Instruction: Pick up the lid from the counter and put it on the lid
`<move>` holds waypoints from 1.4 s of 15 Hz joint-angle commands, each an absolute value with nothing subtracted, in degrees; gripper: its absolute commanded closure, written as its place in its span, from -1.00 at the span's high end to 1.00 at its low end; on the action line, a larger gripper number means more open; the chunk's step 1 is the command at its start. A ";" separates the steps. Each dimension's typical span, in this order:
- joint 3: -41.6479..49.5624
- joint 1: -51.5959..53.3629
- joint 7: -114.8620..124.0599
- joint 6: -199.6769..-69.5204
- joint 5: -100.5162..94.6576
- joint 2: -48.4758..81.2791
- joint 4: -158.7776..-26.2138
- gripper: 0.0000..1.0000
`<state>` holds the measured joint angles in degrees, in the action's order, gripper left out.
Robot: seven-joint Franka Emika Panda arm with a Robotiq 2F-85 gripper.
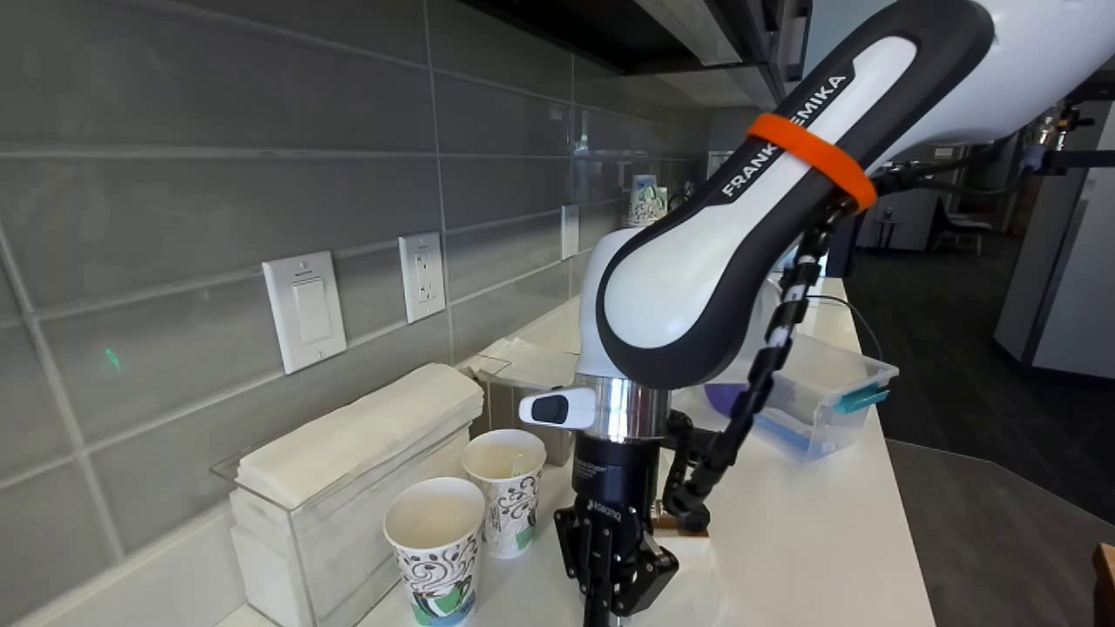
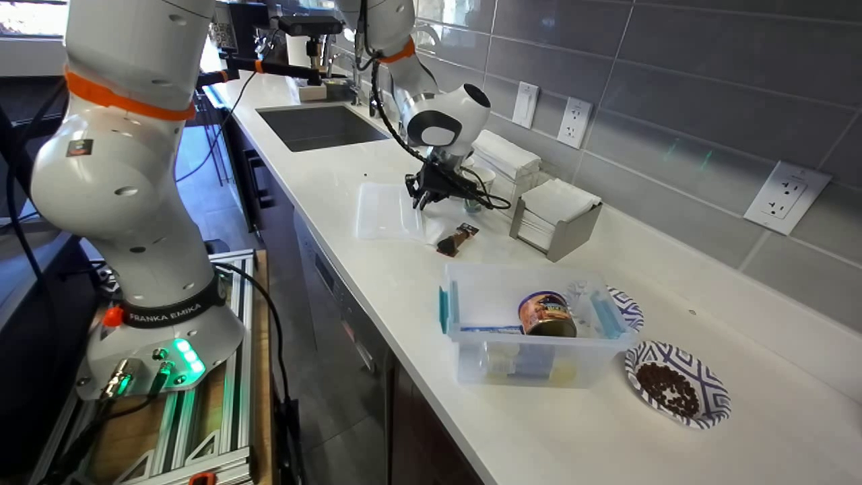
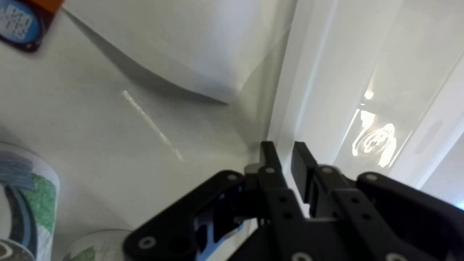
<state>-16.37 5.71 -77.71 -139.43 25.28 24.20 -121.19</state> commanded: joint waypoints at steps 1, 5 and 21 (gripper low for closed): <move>-16.69 4.82 -74.54 -137.07 23.55 23.18 -121.59 -0.92; -16.53 4.41 -71.68 -134.56 23.53 21.25 -121.72 -0.92; -15.40 3.80 -67.04 -133.99 25.93 17.77 -124.20 0.11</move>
